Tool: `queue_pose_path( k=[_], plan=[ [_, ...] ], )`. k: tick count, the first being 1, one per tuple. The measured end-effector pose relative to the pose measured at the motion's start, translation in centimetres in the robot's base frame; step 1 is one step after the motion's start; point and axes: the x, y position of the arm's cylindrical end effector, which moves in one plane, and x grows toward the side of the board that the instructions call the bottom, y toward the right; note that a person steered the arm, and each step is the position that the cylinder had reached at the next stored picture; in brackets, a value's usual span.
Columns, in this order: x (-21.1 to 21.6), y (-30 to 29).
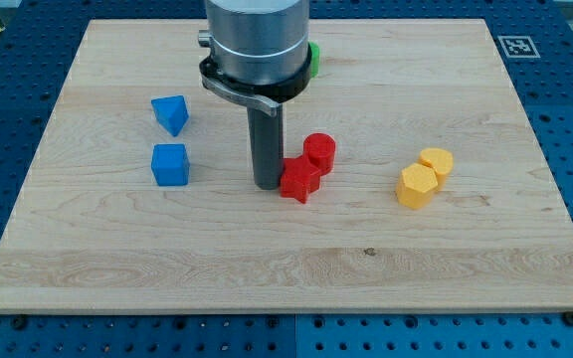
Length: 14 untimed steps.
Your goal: Move the blue cube into the blue triangle
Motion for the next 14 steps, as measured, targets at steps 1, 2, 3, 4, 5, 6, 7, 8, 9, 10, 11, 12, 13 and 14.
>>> queue_pose_path(
  k=[1, 2, 3, 4, 5, 6, 7, 8, 9, 10, 11, 12, 13, 14],
  plan=[
    [1.1, 0.0],
    [3.4, 0.0],
    [5.6, 0.0],
    [6.1, 0.0],
    [5.1, 1.4],
    [3.6, 2.4],
    [2.2, 2.5],
    [1.7, 3.3],
    [1.7, 5.6],
    [1.7, 7.3],
    [2.9, 2.4],
    [3.4, -4.8],
    [3.0, -8.8],
    [2.7, -10.3]
  ],
)
